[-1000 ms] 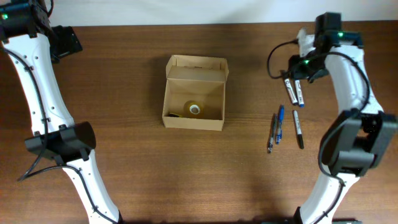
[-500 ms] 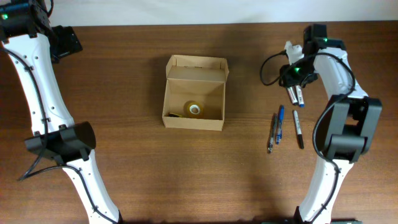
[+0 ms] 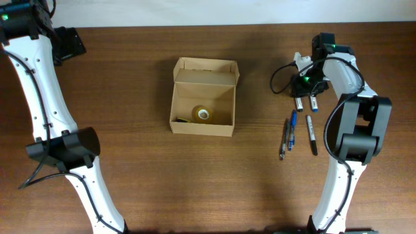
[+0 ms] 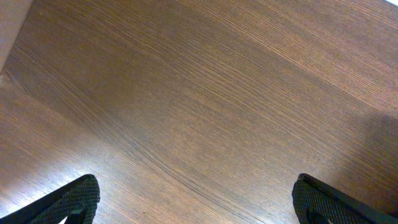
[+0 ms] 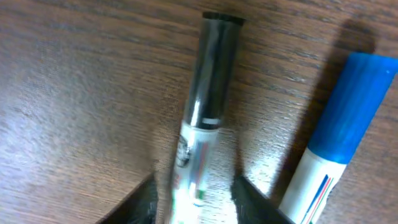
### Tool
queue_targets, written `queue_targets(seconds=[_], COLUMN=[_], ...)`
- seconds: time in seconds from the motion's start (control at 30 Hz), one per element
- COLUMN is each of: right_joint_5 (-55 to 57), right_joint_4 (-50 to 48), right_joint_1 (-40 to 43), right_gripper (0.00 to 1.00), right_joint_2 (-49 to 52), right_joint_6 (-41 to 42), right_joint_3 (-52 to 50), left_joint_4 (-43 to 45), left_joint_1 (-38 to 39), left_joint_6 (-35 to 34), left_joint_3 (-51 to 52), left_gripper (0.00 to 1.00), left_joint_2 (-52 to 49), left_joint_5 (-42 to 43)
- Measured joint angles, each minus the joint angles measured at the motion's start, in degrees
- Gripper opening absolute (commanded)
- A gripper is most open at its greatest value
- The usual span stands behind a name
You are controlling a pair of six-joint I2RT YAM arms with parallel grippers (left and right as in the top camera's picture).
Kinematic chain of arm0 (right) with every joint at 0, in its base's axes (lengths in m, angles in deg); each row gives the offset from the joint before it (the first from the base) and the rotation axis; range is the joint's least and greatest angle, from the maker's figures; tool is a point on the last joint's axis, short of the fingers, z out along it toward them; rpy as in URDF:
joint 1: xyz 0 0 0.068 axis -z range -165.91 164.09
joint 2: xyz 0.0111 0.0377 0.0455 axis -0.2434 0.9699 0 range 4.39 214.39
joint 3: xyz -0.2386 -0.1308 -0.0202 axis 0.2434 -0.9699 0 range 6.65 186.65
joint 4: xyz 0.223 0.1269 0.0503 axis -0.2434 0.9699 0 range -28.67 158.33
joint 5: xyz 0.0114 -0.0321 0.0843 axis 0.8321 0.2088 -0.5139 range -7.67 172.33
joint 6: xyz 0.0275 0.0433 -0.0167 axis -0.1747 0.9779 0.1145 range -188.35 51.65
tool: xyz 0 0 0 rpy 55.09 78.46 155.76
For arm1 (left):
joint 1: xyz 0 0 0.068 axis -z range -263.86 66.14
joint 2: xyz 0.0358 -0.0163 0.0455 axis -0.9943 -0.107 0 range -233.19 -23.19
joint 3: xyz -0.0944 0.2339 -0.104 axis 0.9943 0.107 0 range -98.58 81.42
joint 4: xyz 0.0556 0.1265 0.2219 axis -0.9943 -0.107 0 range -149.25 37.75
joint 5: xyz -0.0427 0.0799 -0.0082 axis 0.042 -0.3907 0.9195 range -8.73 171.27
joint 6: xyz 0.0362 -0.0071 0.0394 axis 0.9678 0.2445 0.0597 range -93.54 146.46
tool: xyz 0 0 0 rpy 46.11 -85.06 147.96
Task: Pack container
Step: 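Move the right gripper to the black-capped marker and grasp it, then carry the black-capped marker into the box and release it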
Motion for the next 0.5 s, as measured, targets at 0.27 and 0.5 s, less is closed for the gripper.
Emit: queue_targets(seconds=[0.27,0.5], right_joint_5=[0.0,-3.8], right_joint_4=[1.7,12.5], right_joint_1=[0.0,-1.1], right_gripper=[0.04,0.04], right_joint_2=[0.0,0.1], right_joint_6=[2.9,5.2], right_joint_3=[0.2,10.6], left_joint_4=[0.0,0.0], left_joint_1=[0.0,0.0], left_joint_6=[0.0,0.0], left_joint_3=[0.0,0.0], left_gripper=[1.0,1.0], left_joint_2=[0.0,0.0], left_joint_5=[0.0,0.0])
